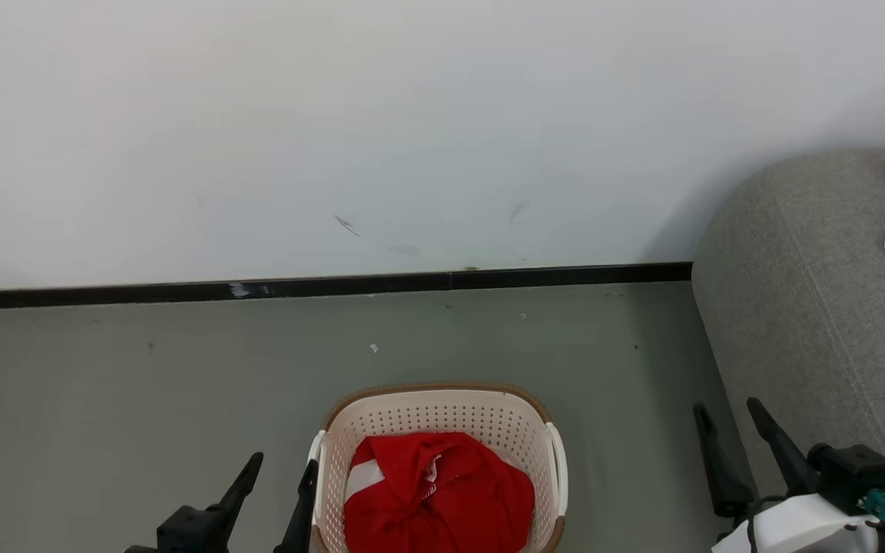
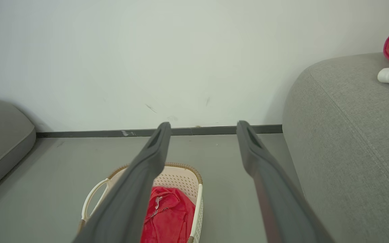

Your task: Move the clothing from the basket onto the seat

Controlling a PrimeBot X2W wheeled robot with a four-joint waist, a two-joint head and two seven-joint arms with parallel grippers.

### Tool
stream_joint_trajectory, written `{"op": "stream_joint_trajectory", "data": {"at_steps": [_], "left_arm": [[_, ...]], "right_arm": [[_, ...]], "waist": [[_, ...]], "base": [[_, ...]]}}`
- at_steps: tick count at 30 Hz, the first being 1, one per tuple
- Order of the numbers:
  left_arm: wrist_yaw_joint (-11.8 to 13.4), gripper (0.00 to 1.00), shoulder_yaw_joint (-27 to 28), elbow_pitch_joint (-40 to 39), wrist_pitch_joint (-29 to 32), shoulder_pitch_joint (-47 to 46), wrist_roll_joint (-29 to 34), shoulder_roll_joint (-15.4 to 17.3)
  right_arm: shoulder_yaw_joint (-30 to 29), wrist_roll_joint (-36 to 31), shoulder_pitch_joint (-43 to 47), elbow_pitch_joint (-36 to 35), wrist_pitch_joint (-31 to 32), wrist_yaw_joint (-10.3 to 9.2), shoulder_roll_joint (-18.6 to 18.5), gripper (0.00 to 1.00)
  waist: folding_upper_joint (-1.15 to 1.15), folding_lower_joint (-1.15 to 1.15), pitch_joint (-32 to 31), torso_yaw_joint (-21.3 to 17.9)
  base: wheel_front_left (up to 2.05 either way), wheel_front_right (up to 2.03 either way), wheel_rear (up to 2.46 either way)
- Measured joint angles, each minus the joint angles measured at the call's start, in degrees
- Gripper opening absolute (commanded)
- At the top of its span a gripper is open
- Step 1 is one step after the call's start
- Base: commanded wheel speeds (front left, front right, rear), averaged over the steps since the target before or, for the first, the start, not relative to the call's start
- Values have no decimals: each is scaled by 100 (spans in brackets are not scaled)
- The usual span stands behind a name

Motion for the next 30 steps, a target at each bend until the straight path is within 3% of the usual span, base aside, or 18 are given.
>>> {"op": "stream_joint_trajectory", "data": {"at_steps": [30], "left_arm": [[-54, 100, -644, 431, 470, -1251, 466, -58]], "right_arm": [[232, -45, -123, -553, 0, 0, 2, 100]], "waist": [[0, 0, 1316, -329]], "base": [[0, 0, 0]]}}
